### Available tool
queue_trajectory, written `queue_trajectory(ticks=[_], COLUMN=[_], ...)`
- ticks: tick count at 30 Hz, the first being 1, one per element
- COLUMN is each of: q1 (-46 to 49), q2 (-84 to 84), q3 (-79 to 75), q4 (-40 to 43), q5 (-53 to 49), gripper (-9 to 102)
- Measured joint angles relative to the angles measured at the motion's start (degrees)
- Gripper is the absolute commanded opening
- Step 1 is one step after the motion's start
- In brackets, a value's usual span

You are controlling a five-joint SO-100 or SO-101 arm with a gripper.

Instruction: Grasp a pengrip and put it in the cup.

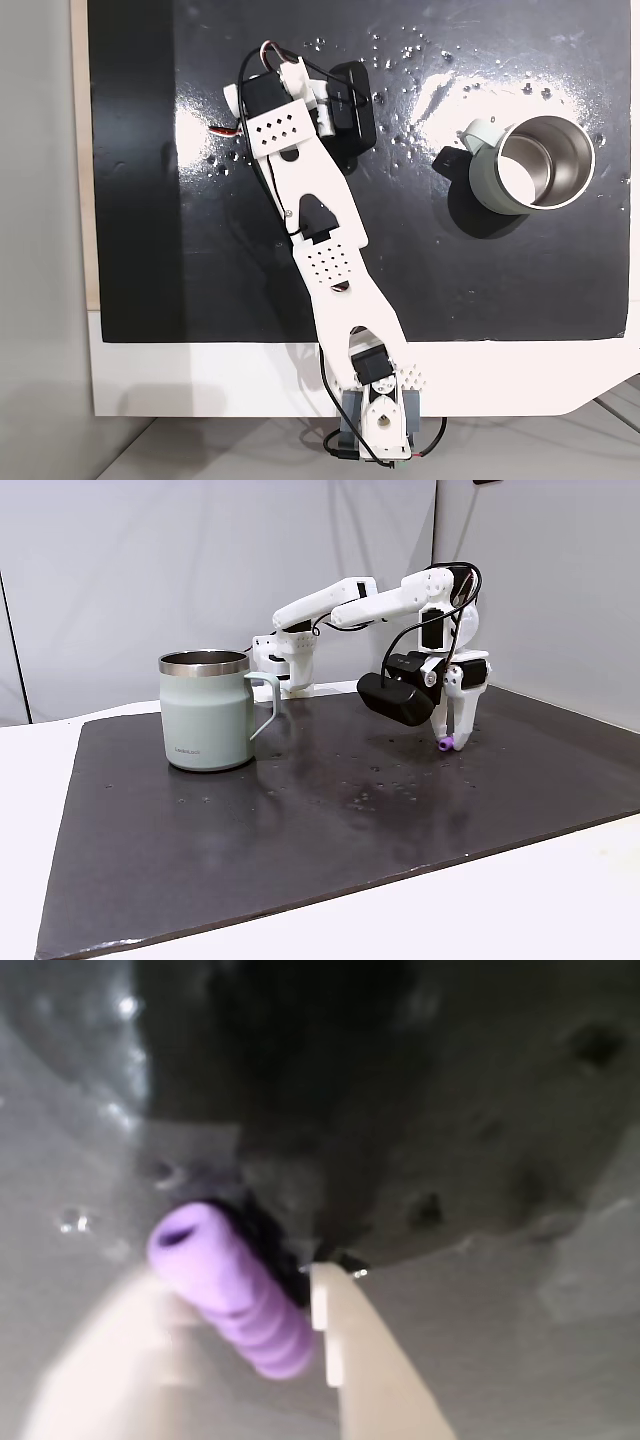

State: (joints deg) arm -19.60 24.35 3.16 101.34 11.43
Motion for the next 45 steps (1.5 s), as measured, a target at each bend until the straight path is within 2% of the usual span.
queue_trajectory(ticks=[9, 18, 25, 32, 39, 45], q1=[0.00, 4.57, 13.01, 24.26, 39.11, 49.57], q2=[5.10, 32.61, 53.88, 69.61, 75.32, 78.13], q3=[3.87, 19.16, 34.10, 45.00, 48.87, 58.54], q4=[0.62, 1.05, 1.32, 1.49, 0.79, -6.15], q5=[-0.09, 0.18, -0.79, -8.26, -21.01, -31.46], gripper=[0, 0, 0, 0, 0, 0])
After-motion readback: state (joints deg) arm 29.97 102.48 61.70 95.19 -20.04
